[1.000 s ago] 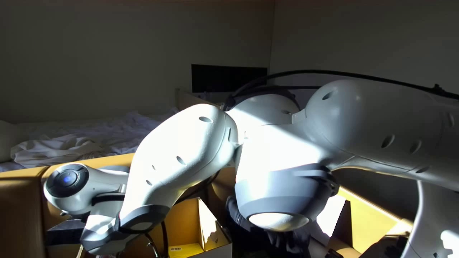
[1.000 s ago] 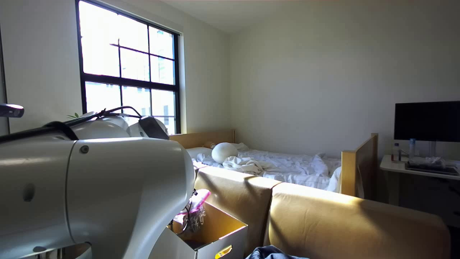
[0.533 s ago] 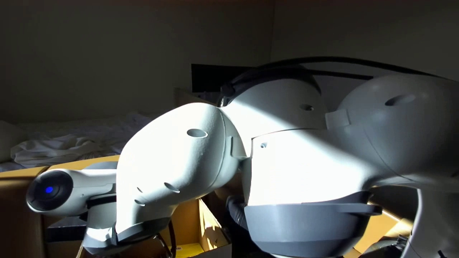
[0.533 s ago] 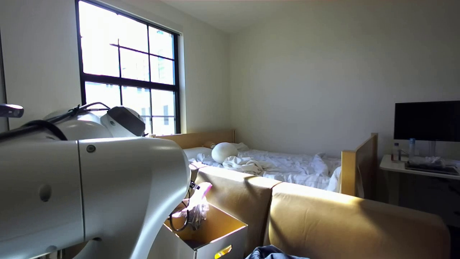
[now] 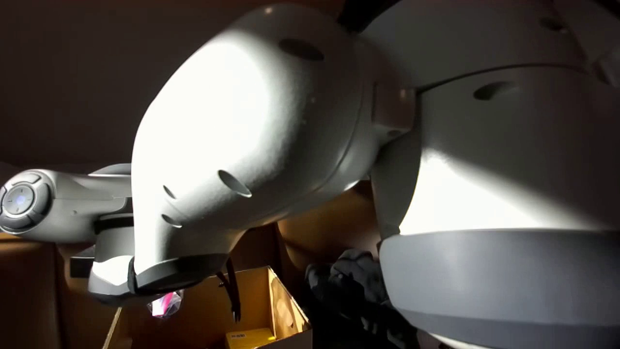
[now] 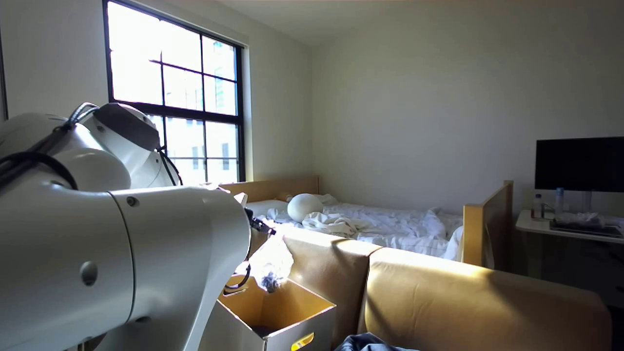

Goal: Remove the black hood and the plastic bag, and put them on the couch

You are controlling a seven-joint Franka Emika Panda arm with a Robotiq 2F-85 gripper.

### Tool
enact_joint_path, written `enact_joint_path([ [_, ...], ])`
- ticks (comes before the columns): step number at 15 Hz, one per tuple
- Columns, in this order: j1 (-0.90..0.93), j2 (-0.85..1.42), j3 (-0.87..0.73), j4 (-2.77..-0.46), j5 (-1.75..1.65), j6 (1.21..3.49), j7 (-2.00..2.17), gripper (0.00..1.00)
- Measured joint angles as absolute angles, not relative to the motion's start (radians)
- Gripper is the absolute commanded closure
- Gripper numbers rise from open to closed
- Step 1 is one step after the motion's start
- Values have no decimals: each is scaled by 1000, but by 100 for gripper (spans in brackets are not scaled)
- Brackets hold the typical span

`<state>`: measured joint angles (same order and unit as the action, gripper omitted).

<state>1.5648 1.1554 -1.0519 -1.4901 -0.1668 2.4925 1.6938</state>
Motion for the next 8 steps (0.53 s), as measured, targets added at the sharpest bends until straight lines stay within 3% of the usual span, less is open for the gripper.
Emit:
enact_joint_path([
  [8, 1409, 1203, -1302, -1541, -262, 2418, 1693, 100],
])
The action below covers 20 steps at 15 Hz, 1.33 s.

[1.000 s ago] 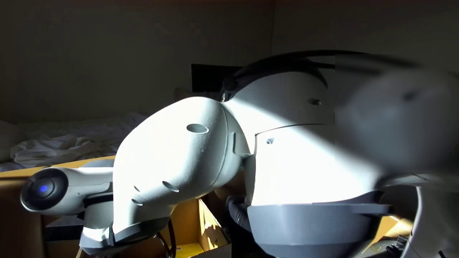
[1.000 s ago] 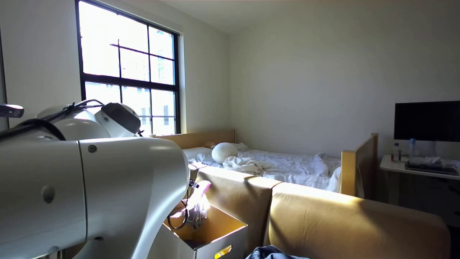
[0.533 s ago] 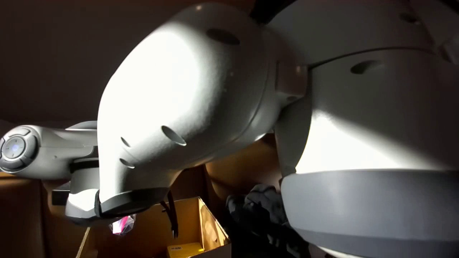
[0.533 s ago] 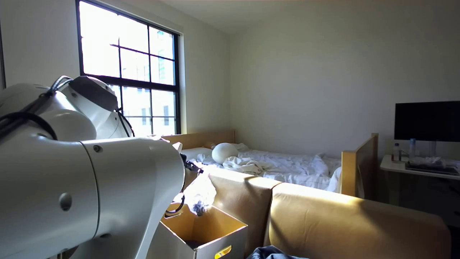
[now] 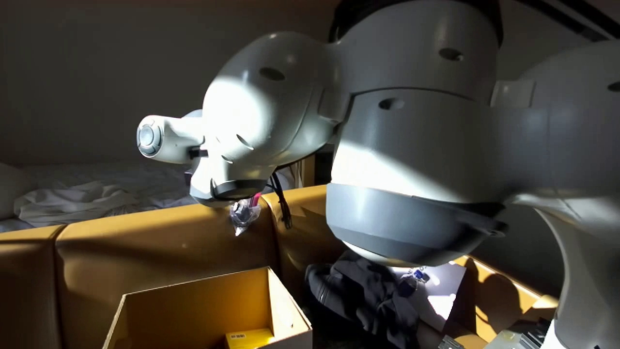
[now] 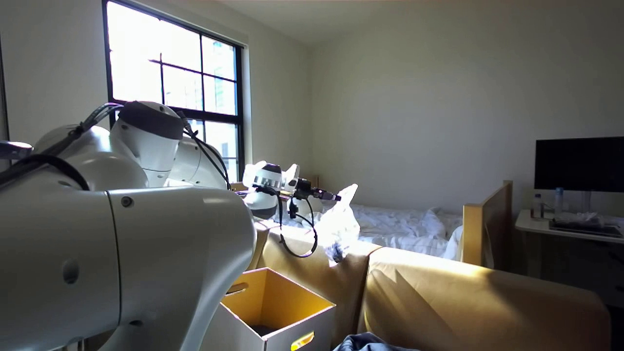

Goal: Remove the black hood and the plastic bag, and put them on the couch

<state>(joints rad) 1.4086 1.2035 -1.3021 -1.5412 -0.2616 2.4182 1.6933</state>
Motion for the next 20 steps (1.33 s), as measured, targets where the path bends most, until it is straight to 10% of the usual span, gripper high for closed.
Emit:
enact_joint_path([
  [14, 1714, 1091, -1506, -2092, -378, 1774, 1693, 100],
  [20, 1561, 1046, -1400, -2119, -376, 1574, 1696, 100],
])
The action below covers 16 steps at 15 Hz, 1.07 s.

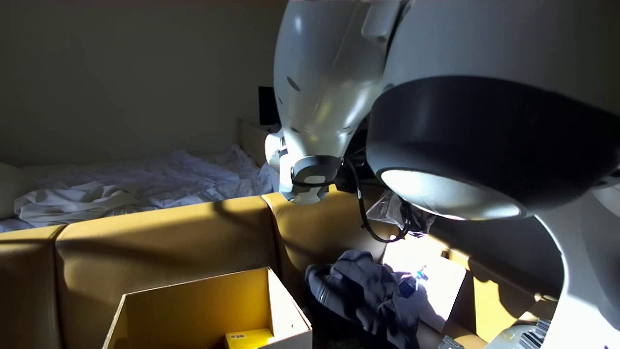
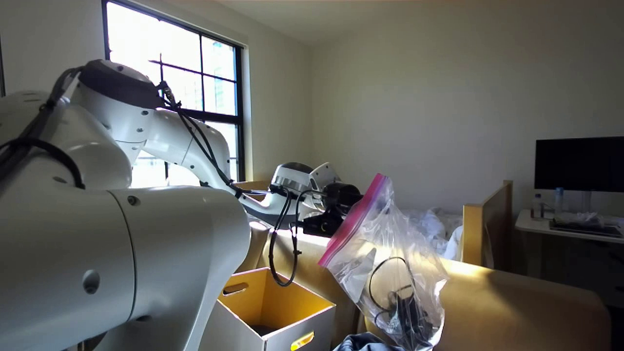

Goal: Remove the black hood and the plastic bag, and put them on the couch

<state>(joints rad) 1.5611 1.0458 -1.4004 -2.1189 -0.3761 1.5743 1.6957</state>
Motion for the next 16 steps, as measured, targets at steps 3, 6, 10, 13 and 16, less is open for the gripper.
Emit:
enact_joint_path([
  [3, 1402, 988, -1259, -2030, -375, 1589, 1690, 100],
  [6, 1262, 923, -1144, -1988, -378, 1679, 1691, 100],
  [10, 1132, 816, -1040, -2045, -410, 1892, 1698, 100],
  [13, 1059, 728, -995, -2135, -468, 2088, 1720, 100],
  [16, 987, 661, -948, -2177, -537, 2261, 1746, 100],
])
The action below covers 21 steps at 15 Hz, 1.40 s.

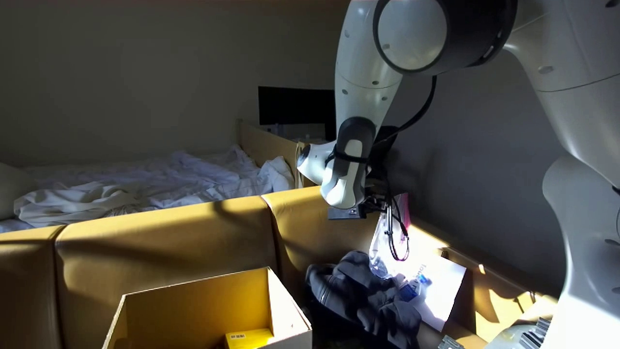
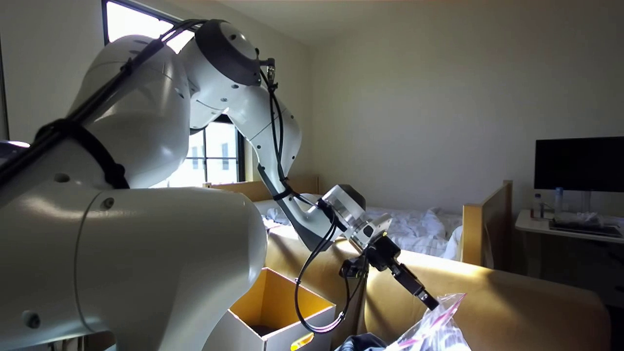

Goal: Remove the black hood and the plastic bag, and put them on the couch

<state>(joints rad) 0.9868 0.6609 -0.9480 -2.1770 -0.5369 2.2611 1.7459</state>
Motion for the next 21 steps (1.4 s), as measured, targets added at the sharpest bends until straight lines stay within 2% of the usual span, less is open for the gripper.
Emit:
enact_joint_path([
  [4, 899, 589, -872, -2170, -610, 2436, 1750, 100],
  [5, 874, 569, -850, -2168, -623, 2476, 1750, 74],
  [6, 845, 550, -827, -2167, -636, 2517, 1750, 73],
  [8, 780, 514, -779, -2167, -671, 2609, 1750, 62],
  [12, 667, 430, -713, -2191, -785, 2806, 1750, 36],
  [17, 658, 247, -704, -2320, -818, 2989, 1655, 5],
  [18, 651, 204, -694, -2351, -814, 3011, 1617, 0],
  [21, 595, 68, -613, -2464, -720, 3035, 1429, 0],
])
